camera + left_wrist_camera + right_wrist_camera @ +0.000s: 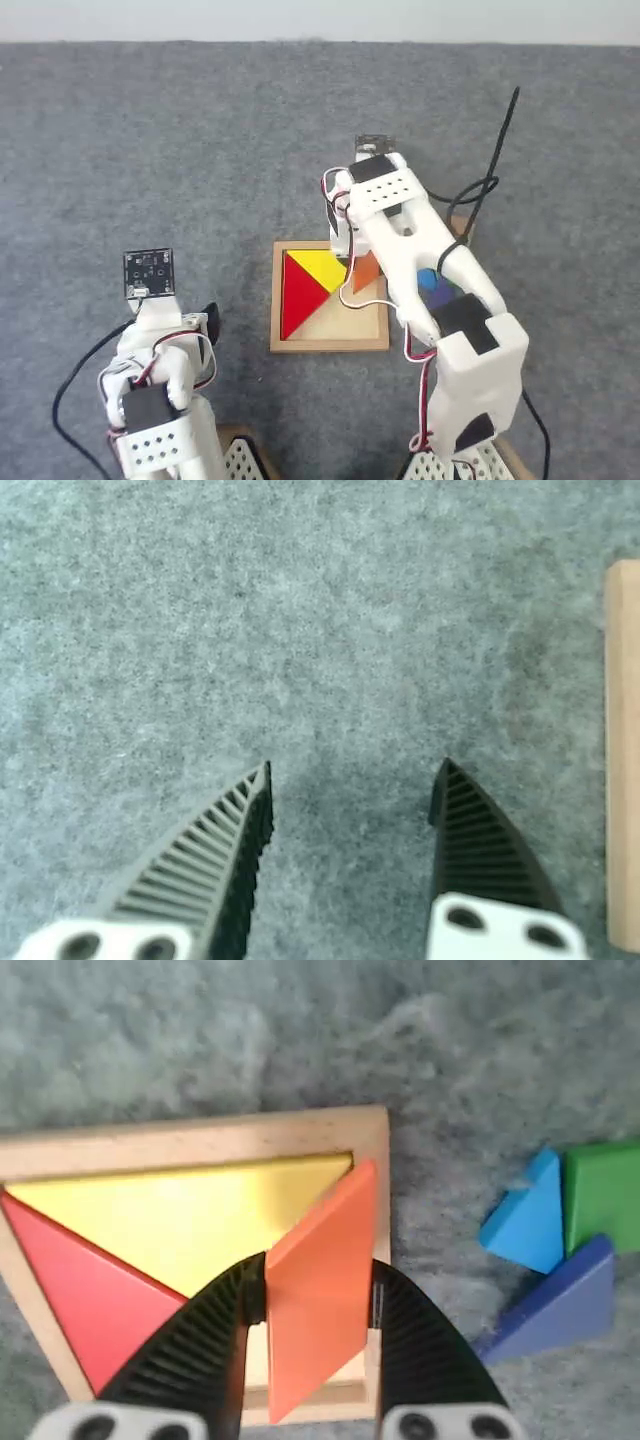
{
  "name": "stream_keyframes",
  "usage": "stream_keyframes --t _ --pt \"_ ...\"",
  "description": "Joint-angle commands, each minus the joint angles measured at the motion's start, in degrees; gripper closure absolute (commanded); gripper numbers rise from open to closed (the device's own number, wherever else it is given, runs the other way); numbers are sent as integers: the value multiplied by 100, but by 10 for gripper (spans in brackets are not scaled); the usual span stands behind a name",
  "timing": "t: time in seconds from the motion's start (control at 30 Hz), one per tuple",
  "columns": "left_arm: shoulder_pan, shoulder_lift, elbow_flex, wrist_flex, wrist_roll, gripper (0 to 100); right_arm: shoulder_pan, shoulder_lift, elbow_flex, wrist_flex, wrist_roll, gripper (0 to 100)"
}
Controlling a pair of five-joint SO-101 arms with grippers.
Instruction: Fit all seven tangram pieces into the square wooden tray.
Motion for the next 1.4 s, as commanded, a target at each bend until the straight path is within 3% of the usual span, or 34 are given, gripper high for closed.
stream_keyframes --t 0.0,0.53,0.8,1.37 --pt "-26 -88 -48 26 53 755 -66 -40 -35 -127 -229 951" --pt "-26 -88 -48 26 53 755 -207 -92 369 -286 -431 948" --pt "-26 -88 -48 26 53 755 -66 -48 387 -233 -413 746" --pt "-26 -88 -48 26 53 755 163 -980 897 -585 -141 742"
